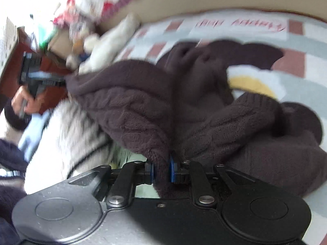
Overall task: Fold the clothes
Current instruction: 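Grasp a sweater sleeve with the right tool while the left tool grasps the hem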
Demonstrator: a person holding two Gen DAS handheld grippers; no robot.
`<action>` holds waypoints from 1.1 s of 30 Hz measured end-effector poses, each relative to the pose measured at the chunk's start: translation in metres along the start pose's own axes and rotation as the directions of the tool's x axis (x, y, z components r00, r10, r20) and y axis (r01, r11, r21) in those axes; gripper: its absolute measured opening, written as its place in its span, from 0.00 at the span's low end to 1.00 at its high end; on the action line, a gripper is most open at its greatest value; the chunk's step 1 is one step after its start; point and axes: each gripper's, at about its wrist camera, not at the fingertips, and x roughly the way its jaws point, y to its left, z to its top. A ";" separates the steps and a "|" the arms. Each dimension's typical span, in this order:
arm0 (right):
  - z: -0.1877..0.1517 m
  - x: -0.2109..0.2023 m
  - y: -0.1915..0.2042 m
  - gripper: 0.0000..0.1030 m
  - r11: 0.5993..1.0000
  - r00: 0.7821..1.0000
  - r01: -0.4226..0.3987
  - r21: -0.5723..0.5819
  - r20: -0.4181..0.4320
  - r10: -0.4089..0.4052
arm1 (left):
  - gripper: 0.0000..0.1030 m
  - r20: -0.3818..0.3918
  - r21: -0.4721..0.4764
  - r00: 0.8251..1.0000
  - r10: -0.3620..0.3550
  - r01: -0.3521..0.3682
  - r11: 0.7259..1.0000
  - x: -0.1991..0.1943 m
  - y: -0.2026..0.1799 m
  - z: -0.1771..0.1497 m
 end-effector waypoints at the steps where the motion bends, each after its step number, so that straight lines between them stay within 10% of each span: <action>1: 0.002 0.004 0.003 0.17 1.000 1.000 0.012 -0.014 -0.025 -0.013 | 0.12 -0.010 0.005 1.000 0.013 -0.013 1.000 0.002 -0.002 -0.001; 5: 0.003 0.011 0.008 0.17 0.998 0.996 0.067 -0.005 -0.060 -0.068 | 0.14 0.083 0.034 0.996 0.021 -0.024 0.999 -0.010 -0.014 0.011; 12: -0.013 0.034 0.001 0.17 0.988 0.996 0.087 0.125 0.001 -0.088 | 0.24 0.309 -0.088 0.935 -0.176 0.212 0.973 -0.021 -0.024 0.072; 18: -0.032 0.032 0.009 0.20 0.991 0.996 0.067 0.115 0.045 -0.072 | 0.44 0.137 -0.111 0.953 -0.270 0.286 0.952 0.061 -0.088 0.126; 26: -0.048 0.034 0.004 0.19 0.980 0.983 0.056 0.189 0.163 -0.088 | 0.49 -0.100 -0.153 0.982 -0.159 0.143 0.978 0.171 -0.143 0.153; 31: -0.050 0.037 0.007 0.20 0.985 0.974 0.071 0.157 0.203 -0.102 | 0.66 -0.062 -0.254 0.964 -0.257 0.234 0.938 0.208 -0.137 0.145; 33: -0.053 0.036 0.010 0.21 0.988 0.972 0.076 0.134 0.209 -0.103 | 0.54 -0.015 -0.247 0.964 -0.267 0.255 0.935 0.211 -0.135 0.137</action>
